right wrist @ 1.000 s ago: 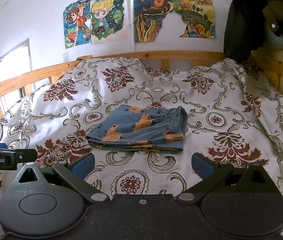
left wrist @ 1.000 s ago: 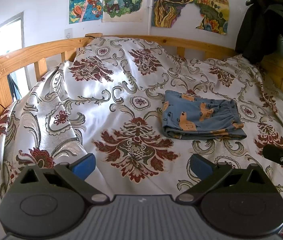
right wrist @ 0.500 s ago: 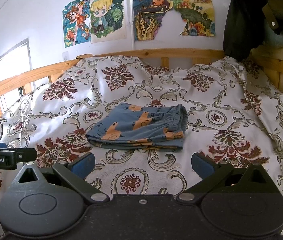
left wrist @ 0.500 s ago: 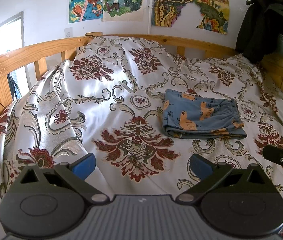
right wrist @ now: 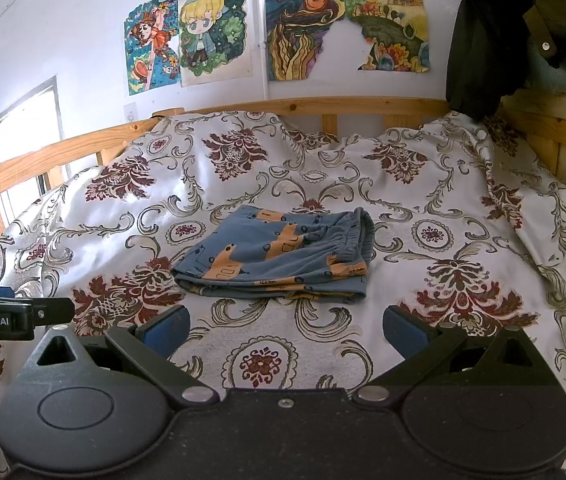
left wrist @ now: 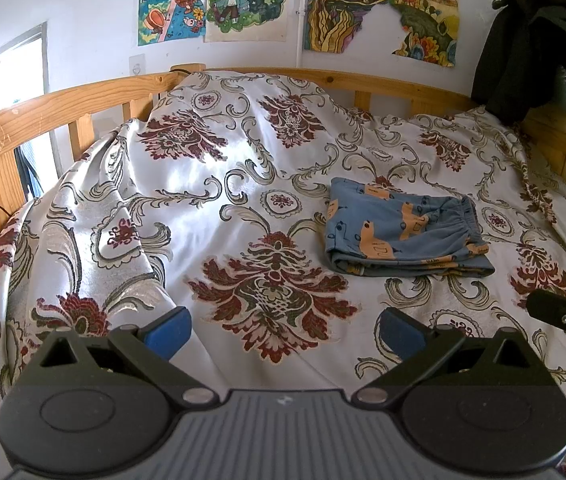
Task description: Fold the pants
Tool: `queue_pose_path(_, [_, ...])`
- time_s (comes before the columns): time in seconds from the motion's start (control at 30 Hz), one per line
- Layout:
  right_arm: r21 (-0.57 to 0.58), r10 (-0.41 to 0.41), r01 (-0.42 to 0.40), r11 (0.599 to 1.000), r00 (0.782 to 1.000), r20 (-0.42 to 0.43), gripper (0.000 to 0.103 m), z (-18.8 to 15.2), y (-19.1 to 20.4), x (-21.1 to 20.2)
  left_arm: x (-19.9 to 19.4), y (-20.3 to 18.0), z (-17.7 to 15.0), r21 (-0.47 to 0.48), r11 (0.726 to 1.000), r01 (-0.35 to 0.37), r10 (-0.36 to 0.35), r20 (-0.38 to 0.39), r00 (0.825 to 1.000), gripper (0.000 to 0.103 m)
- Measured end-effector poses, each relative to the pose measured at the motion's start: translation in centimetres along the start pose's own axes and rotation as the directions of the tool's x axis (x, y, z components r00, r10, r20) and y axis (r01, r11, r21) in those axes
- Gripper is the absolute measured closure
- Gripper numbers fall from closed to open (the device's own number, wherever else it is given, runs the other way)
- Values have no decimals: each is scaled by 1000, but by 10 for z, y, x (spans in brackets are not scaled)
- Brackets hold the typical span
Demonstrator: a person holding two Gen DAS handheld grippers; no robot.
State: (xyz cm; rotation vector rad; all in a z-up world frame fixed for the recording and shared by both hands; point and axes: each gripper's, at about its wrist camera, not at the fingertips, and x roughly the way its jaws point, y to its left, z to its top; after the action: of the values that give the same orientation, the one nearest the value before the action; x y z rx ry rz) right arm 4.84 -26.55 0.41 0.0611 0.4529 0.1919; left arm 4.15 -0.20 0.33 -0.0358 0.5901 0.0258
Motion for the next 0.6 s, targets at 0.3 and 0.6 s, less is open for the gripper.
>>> queue_pose_path(0.3, [0, 1, -1, 1000, 1000, 0, 1, 0, 0, 0, 0, 0, 0, 0, 1000, 0, 0, 0, 1000, 0])
queue_pose_path(0.6, [1, 0, 0, 1000, 1000, -2, 1, -1, 0, 0, 0, 2, 0, -16, 999, -32, 31, -31, 999, 0])
